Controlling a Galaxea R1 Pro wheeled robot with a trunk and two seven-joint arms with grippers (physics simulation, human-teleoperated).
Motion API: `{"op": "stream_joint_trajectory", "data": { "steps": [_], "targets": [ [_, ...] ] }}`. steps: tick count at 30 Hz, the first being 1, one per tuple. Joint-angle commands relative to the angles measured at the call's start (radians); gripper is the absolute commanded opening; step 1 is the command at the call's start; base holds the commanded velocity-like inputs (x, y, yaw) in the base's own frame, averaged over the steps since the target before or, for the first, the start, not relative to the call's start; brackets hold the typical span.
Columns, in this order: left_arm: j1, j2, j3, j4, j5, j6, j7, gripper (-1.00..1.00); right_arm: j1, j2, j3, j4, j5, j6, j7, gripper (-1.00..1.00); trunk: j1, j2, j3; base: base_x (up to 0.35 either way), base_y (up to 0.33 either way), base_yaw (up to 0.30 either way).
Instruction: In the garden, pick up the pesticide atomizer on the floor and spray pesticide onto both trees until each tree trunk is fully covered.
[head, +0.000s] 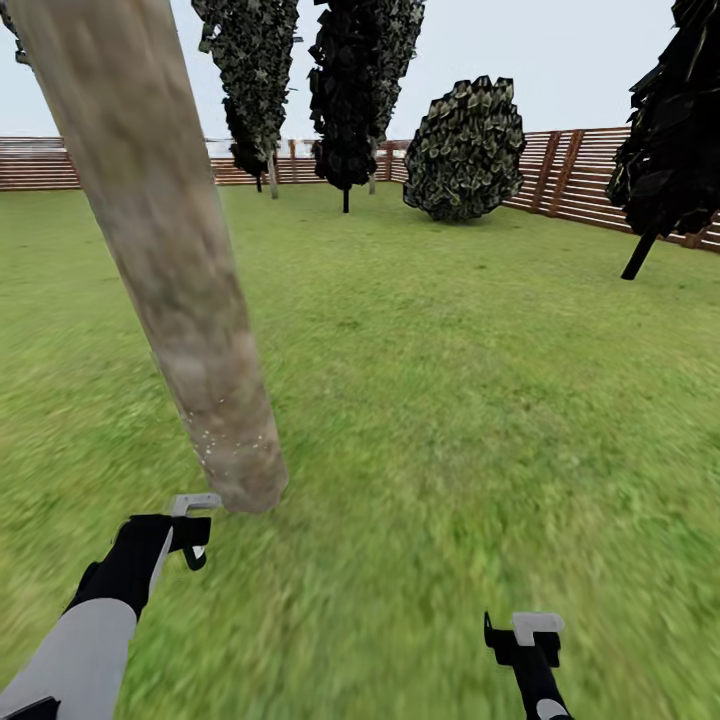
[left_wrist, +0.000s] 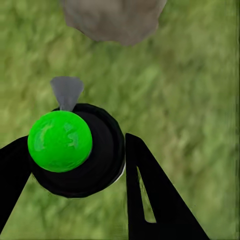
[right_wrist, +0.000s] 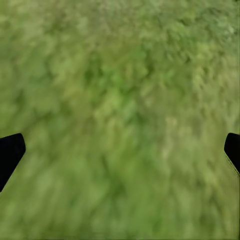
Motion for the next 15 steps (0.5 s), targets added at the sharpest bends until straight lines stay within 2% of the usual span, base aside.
{"op": "stream_joint_trajectory", "data": {
  "steps": [1, 5, 12, 15],
  "targets": [
    [-0.001, -0.003, 0.002, 0.001, -0.011, 0.003, -0.008, -1.0, -0.001, 0.0, -0.008, 0.001, 0.011, -0.003, -0.002, 1.0, 0.0, 0.0, -0.001, 0.238, -0.186, 0.006],
    [-0.001, -0.009, -0.007, 0.007, -0.009, 0.002, 0.007, -1.0, -0.001, 0.0, -0.008, 0.001, 0.011, -0.003, -0.002, 1.0, 0.0, 0.0, -0.001, 0.144, -0.227, 0.161],
    [-0.001, -0.012, -0.009, 0.006, -0.005, 0.002, 0.01, -1.0, -0.001, 0.0, -0.008, 0.001, 0.011, -0.003, -0.002, 1.0, 0.0, 0.0, -0.001, -0.037, -0.272, 0.262],
    [-0.001, -0.033, -0.008, 0.006, -0.007, 0.002, 0.01, -1.0, -0.001, 0.0, -0.008, 0.001, 0.011, -0.003, -0.003, 1.0, 0.0, 0.0, -0.001, -0.022, -0.274, 0.072]
  ]
}}
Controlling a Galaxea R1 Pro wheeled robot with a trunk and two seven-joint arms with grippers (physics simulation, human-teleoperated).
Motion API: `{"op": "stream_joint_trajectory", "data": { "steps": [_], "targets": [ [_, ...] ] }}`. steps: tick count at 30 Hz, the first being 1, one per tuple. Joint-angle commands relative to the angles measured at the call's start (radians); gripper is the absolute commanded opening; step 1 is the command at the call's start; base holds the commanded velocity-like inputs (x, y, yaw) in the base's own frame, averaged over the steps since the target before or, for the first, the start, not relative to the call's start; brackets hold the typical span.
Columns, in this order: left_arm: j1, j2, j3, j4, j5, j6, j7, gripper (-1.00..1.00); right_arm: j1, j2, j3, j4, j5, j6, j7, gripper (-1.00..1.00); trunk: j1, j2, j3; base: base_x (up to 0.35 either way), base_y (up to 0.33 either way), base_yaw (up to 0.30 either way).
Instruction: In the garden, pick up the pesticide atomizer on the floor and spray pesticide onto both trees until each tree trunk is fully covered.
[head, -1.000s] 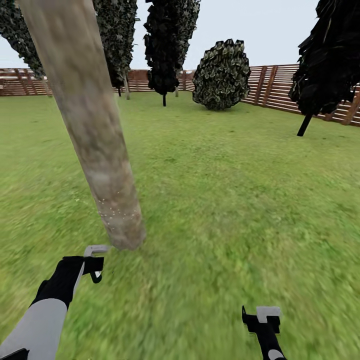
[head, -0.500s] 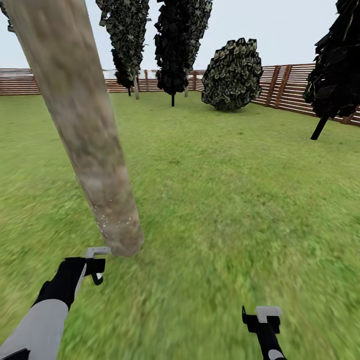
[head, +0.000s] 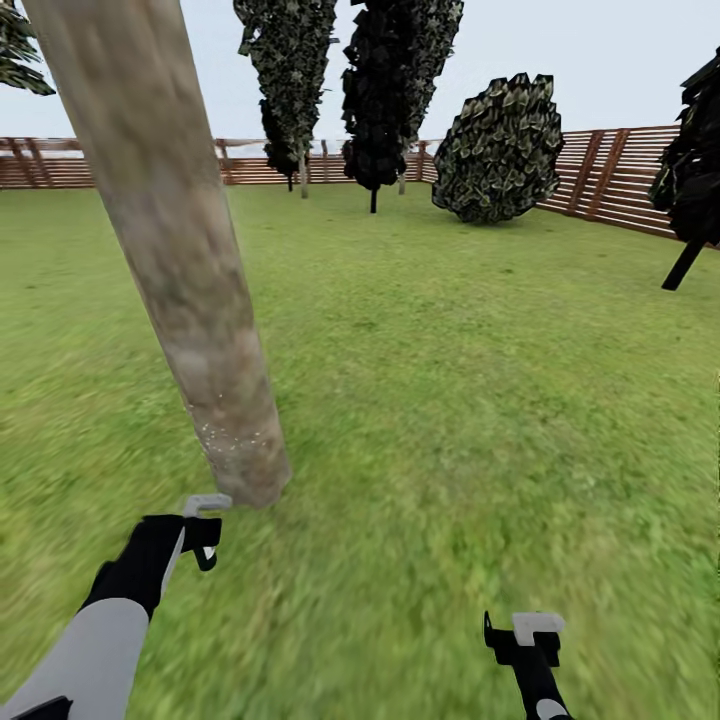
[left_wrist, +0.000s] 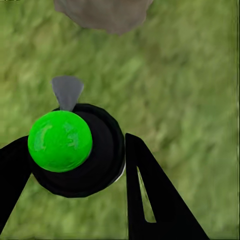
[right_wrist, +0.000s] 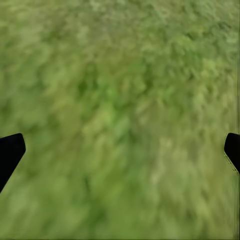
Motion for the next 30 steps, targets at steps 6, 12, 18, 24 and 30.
{"op": "stream_joint_trajectory", "data": {
  "steps": [6, 12, 18, 24, 30],
  "targets": [
    [-0.001, -0.002, 0.007, -0.006, -0.01, 0.003, -0.009, -1.0, -0.001, 0.0, -0.008, 0.001, 0.011, -0.003, -0.002, 1.0, 0.0, 0.0, -0.001, 0.106, -0.266, 0.005],
    [-0.001, -0.001, 0.009, -0.011, -0.009, 0.003, -0.009, -1.0, -0.001, 0.0, -0.008, 0.001, 0.011, -0.003, -0.003, 1.0, 0.0, 0.0, -0.001, 0.112, -0.255, 0.029],
    [-0.001, 0.0, 0.011, -0.014, -0.008, 0.003, -0.009, -1.0, -0.001, -0.001, -0.008, 0.001, 0.011, -0.003, -0.003, 1.0, 0.0, 0.0, -0.001, -0.136, -0.197, 0.249],
    [-0.085, -0.011, 0.004, -0.029, -0.009, 0.023, -0.012, -1.0, -0.001, -0.001, -0.008, 0.0, 0.01, -0.003, -0.003, 1.0, 0.0, 0.0, -0.001, -0.068, -0.008, 0.253],
    [-0.239, 0.0, 0.002, -0.03, -0.012, 0.129, -0.021, -1.0, -0.001, -0.001, -0.008, 0.001, 0.011, -0.003, -0.001, 1.0, 0.0, 0.0, -0.001, -0.001, 0.0, 0.026]
  ]
}}
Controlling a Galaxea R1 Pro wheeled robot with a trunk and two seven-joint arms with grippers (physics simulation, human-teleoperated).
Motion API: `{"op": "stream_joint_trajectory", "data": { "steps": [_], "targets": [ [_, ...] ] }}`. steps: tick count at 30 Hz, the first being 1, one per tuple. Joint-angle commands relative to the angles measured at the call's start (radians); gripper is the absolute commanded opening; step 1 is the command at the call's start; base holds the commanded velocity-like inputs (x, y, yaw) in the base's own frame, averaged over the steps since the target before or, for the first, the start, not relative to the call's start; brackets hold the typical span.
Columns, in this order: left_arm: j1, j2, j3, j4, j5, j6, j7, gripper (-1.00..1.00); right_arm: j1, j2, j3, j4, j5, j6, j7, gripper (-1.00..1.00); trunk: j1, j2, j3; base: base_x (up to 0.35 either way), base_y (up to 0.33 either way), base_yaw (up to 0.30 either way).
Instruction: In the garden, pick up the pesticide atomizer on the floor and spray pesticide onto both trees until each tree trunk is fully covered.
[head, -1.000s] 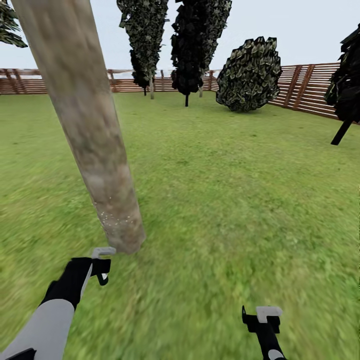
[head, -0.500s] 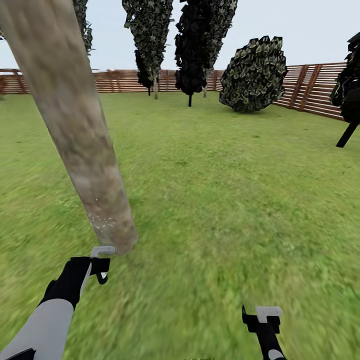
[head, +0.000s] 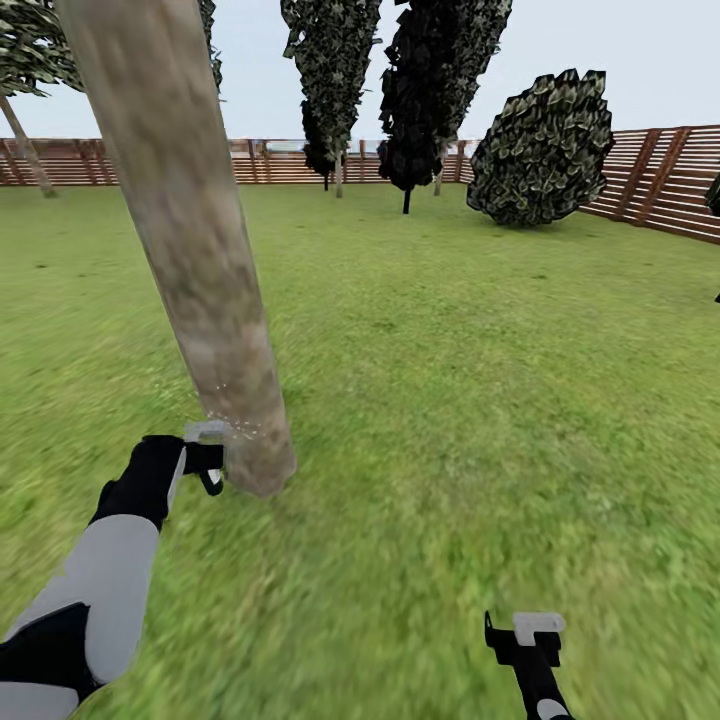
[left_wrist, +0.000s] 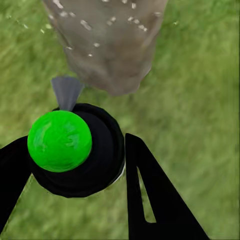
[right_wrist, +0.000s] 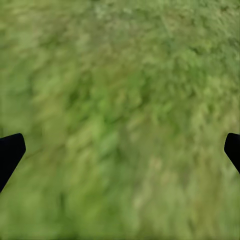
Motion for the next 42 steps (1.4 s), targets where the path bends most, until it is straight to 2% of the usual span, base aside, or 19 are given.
{"op": "stream_joint_trajectory", "data": {
  "steps": [1, 2, 3, 4, 7, 8, 9, 10, 12, 13, 16, 18, 25, 42],
  "targets": [
    [-0.007, 0.009, 0.003, -0.003, -0.009, 0.006, -0.011, -1.0, -0.001, 0.0, -0.008, 0.001, 0.011, -0.003, -0.002, 1.0, 0.0, 0.0, -0.001, 0.0, 0.0, 0.001],
    [-0.012, 0.034, 0.003, 0.0, -0.009, 0.008, -0.012, -1.0, -0.001, 0.0, -0.008, 0.001, 0.011, -0.003, -0.002, 1.0, 0.0, 0.0, -0.001, 0.0, 0.0, 0.0],
    [-0.016, 0.076, 0.001, 0.007, -0.007, 0.012, -0.017, -1.0, -0.001, 0.0, -0.008, 0.001, 0.011, -0.003, -0.002, 1.0, 0.0, 0.0, -0.001, 0.0, 0.0, 0.0],
    [-0.017, 0.095, -0.001, 0.011, -0.007, 0.019, -0.026, -1.0, -0.001, 0.0, -0.008, 0.001, 0.011, -0.003, -0.002, 1.0, 0.0, 0.0, -0.001, 0.0, 0.0, 0.0],
    [-0.019, 0.094, -0.051, 0.015, -0.005, 0.046, -0.044, -1.0, -0.001, -0.001, -0.008, 0.001, 0.011, -0.003, -0.002, 1.0, 0.0, 0.0, -0.001, 0.0, 0.0, 0.0],
    [-0.023, 0.087, -0.093, 0.015, -0.003, 0.074, -0.053, -1.0, -0.001, 0.0, -0.008, 0.001, 0.011, -0.003, -0.002, 1.0, 0.0, 0.0, -0.001, 0.0, 0.0, 0.0],
    [-0.036, 0.069, -0.14, 0.016, 0.0, 0.12, -0.067, -1.0, -0.001, -0.001, -0.008, 0.001, 0.011, -0.003, -0.002, 1.0, 0.0, 0.0, -0.001, 0.0, 0.0, 0.0],
    [-0.047, 0.055, -0.161, 0.016, 0.0, 0.15, -0.074, -1.0, -0.001, -0.001, -0.008, 0.001, 0.011, -0.003, -0.002, 1.0, 0.0, 0.0, -0.001, 0.0, 0.0, 0.0],
    [-0.053, 0.052, -0.17, 0.016, 0.002, 0.165, -0.079, -1.0, -0.001, -0.001, -0.008, 0.001, 0.011, -0.003, -0.002, 1.0, 0.0, 0.0, -0.001, 0.0, 0.0, 0.0],
    [-0.054, 0.057, -0.168, 0.016, 0.002, 0.168, -0.085, -1.0, -0.001, -0.001, -0.008, 0.001, 0.011, -0.003, -0.002, 1.0, 0.0, 0.0, -0.001, 0.0, 0.0, 0.0],
    [-0.053, 0.139, -0.163, 0.017, 0.001, 0.172, -0.159, -1.0, -0.001, 0.0, -0.008, 0.001, 0.011, -0.003, -0.002, 1.0, 0.0, 0.0, -0.001, 0.0, 0.0, 0.0],
    [-0.047, 0.158, -0.167, 0.009, -0.001, 0.171, -0.198, -1.0, -0.001, 0.0, -0.008, 0.001, 0.011, -0.003, -0.002, 1.0, 0.0, 0.0, -0.001, 0.0, 0.0, 0.059],
    [-0.053, 0.138, -0.173, 0.001, -0.002, 0.169, -0.207, -1.0, -0.001, 0.0, -0.008, 0.0, 0.011, -0.003, -0.002, 1.0, 0.0, 0.0, -0.001, 0.129, -0.088, 0.138],
    [-0.049, 0.138, -0.17, 0.002, -0.002, 0.167, -0.207, -1.0, -0.001, 0.0, -0.008, 0.0, 0.01, -0.003, -0.002, 1.0, 0.0, 0.0, -0.001, 0.039, -0.259, 0.001]
  ]
}}
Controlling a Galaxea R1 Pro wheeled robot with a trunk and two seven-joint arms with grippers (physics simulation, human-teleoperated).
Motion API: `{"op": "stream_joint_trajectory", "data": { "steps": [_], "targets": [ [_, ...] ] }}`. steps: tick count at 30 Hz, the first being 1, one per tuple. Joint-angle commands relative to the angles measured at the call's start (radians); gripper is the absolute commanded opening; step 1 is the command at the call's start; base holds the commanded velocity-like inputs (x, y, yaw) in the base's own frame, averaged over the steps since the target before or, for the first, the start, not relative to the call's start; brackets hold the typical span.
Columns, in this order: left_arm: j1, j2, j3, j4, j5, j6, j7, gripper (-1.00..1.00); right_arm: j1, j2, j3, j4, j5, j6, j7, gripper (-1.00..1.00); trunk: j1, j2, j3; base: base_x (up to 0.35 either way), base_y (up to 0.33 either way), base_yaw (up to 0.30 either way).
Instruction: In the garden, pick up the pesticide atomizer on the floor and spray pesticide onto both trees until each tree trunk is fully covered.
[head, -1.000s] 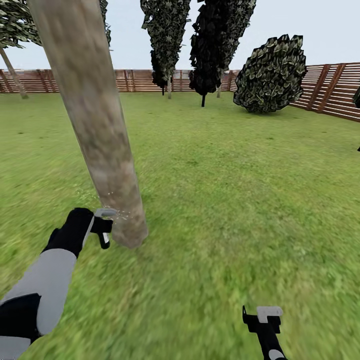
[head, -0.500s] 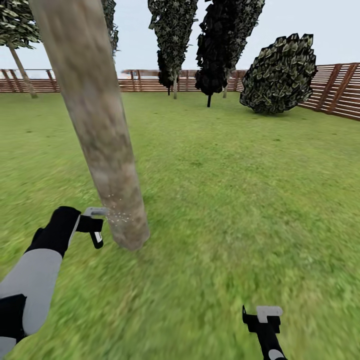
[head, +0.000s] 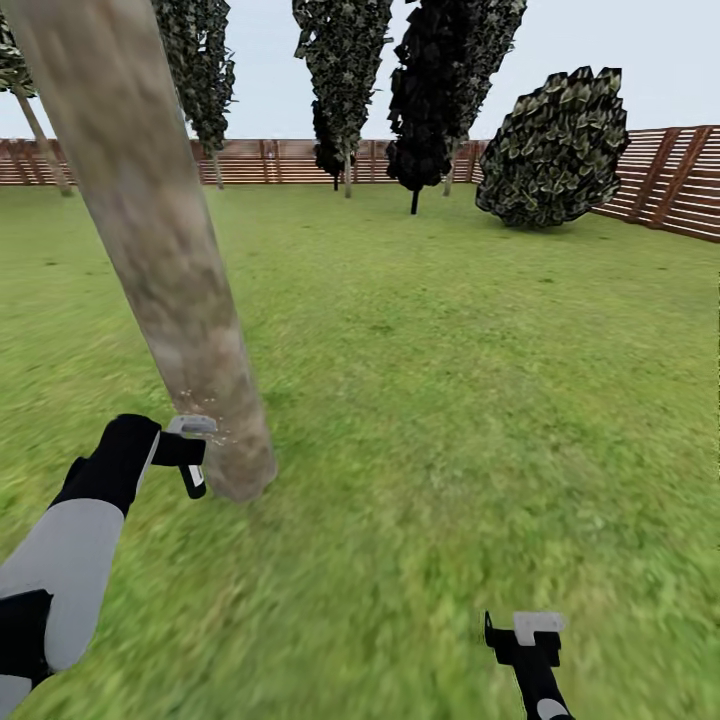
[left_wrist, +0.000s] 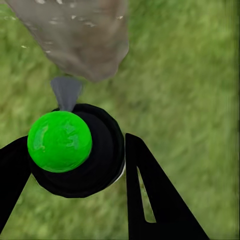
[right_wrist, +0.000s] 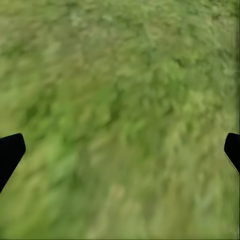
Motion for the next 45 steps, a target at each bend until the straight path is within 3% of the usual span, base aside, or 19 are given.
{"op": "stream_joint_trajectory", "data": {
  "steps": [1, 12, 20, 22, 26, 28, 31, 35, 38, 40, 42, 45],
  "targets": [
    [-0.001, -0.001, 0.003, -0.001, -0.01, 0.003, -0.01, -1.0, -0.001, 0.0, -0.008, 0.001, 0.011, -0.003, -0.002, 1.0, 0.0, 0.0, -0.001, 0.0, -0.274, 0.0],
    [0.015, 0.012, 0.007, 0.0, -0.014, -0.007, -0.007, -1.0, -0.001, 0.0, -0.008, 0.001, 0.011, -0.003, -0.002, 1.0, 0.0, 0.0, -0.001, 0.128, -0.25, 0.14],
    [0.016, -0.022, 0.009, -0.002, -0.013, -0.006, -0.007, -1.0, -0.001, 0.0, -0.009, 0.001, 0.01, -0.003, -0.002, 1.0, 0.0, 0.0, -0.001, 0.221, -0.204, 0.002],
    [0.017, -0.01, 0.01, -0.002, -0.014, -0.006, -0.007, -1.0, -0.001, 0.0, -0.009, 0.001, 0.01, -0.003, -0.002, 1.0, 0.0, 0.0, -0.001, -0.007, -0.24, 0.0],
    [0.02, 0.04, 0.011, 0.001, -0.015, -0.006, -0.006, -1.0, -0.001, 0.0, -0.008, 0.001, 0.01, -0.003, -0.002, 1.0, 0.0, 0.0, -0.001, -0.183, -0.23, 0.104],
    [0.043, 0.07, 0.054, 0.003, -0.015, -0.009, 0.002, -1.0, -0.001, 0.0, -0.008, 0.001, 0.01, -0.003, -0.002, 1.0, 0.0, 0.0, -0.001, -0.11, -0.248, 0.256],
    [0.062, 0.083, 0.109, 0.001, -0.017, -0.011, 0.014, -1.0, -0.001, 0.0, -0.008, 0.001, 0.011, -0.003, -0.002, 1.0, 0.0, 0.0, -0.001, -0.023, -0.266, 0.273],
    [0.068, 0.068, 0.12, 0.008, -0.017, -0.015, 0.02, -1.0, -0.001, 0.0, -0.008, 0.001, 0.01, -0.003, -0.002, 1.0, 0.0, 0.0, -0.001, 0.168, -0.229, 0.161],
    [0.068, 0.021, 0.118, 0.004, -0.018, -0.016, 0.022, -1.0, -0.001, 0.0, -0.008, 0.001, 0.01, -0.003, -0.002, 1.0, 0.0, 0.0, -0.001, 0.249, -0.184, 0.018],
    [0.068, 0.013, 0.117, 0.002, -0.018, -0.016, 0.022, -1.0, -0.001, 0.0, -0.008, 0.001, 0.01, -0.003, -0.002, 1.0, 0.0, 0.0, -0.001, 0.274, -0.162, 0.003],
    [0.069, 0.015, 0.118, 0.006, -0.021, -0.018, 0.022, -1.0, -0.001, 0.0, -0.008, 0.001, 0.01, -0.003, -0.002, 1.0, 0.0, 0.0, -0.001, 0.281, -0.149, 0.003],
    [0.109, 0.045, 0.126, 0.006, -0.025, -0.058, 0.046, -1.0, -0.001, 0.0, -0.008, 0.001, 0.01, -0.003, -0.002, 1.0, 0.0, 0.0, -0.001, 0.284, -0.144, 0.136]
  ]
}}
